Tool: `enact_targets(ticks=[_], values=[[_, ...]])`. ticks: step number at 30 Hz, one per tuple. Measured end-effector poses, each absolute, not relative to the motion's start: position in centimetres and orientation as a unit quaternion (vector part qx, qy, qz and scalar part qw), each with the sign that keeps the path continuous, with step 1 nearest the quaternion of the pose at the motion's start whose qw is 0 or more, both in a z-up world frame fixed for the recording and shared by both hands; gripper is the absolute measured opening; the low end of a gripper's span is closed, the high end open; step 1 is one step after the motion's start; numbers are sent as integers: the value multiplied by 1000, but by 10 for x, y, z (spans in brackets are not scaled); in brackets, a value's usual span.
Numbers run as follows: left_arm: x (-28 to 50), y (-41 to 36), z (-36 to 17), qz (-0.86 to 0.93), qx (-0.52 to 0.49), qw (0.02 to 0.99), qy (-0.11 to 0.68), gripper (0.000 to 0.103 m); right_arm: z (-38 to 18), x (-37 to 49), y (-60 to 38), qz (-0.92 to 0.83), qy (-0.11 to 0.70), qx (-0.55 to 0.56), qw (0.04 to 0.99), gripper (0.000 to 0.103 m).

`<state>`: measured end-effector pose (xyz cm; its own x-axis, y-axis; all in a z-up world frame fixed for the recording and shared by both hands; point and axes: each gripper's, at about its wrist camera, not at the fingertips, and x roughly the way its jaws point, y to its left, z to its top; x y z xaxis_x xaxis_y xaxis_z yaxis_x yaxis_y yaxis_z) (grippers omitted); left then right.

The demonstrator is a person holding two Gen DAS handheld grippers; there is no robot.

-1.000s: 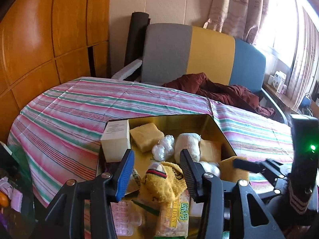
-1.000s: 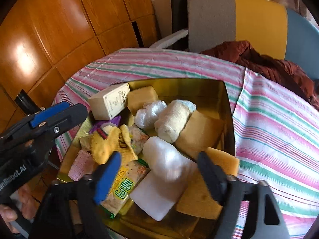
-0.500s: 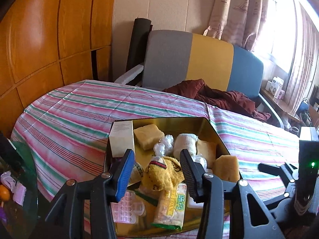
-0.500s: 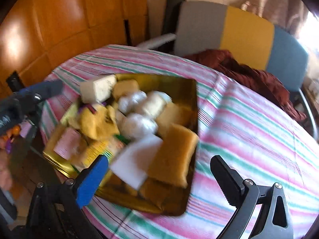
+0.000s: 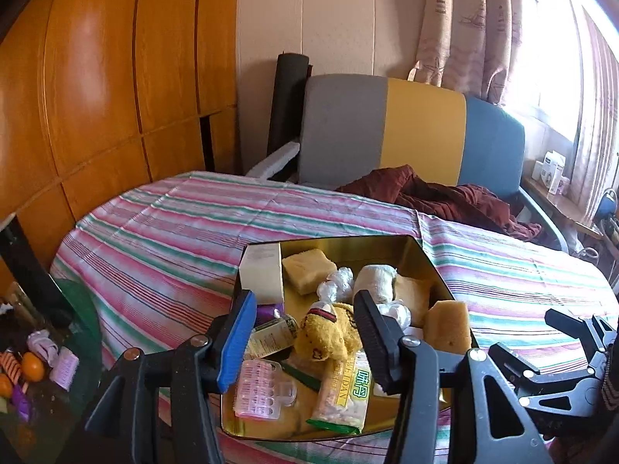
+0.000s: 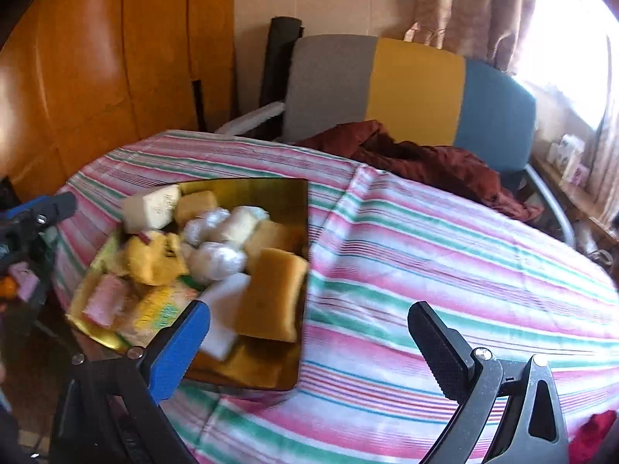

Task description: Organize objects

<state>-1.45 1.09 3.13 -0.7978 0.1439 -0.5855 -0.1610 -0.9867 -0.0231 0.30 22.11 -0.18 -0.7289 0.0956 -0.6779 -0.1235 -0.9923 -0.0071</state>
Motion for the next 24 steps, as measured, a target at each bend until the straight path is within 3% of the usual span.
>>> enact_targets(ticks=[2,7,24], values=[[-9,13,33,950,-303,82,15,70,-1,2,215,931,27,-360,44,103],[1,17,38,957,-283,57,4,79,-1,1,194,933,17,-360,23,103],[-4,19,19,945,-323,58,2,77,-12,-2,191,928,24,-372,11,103]])
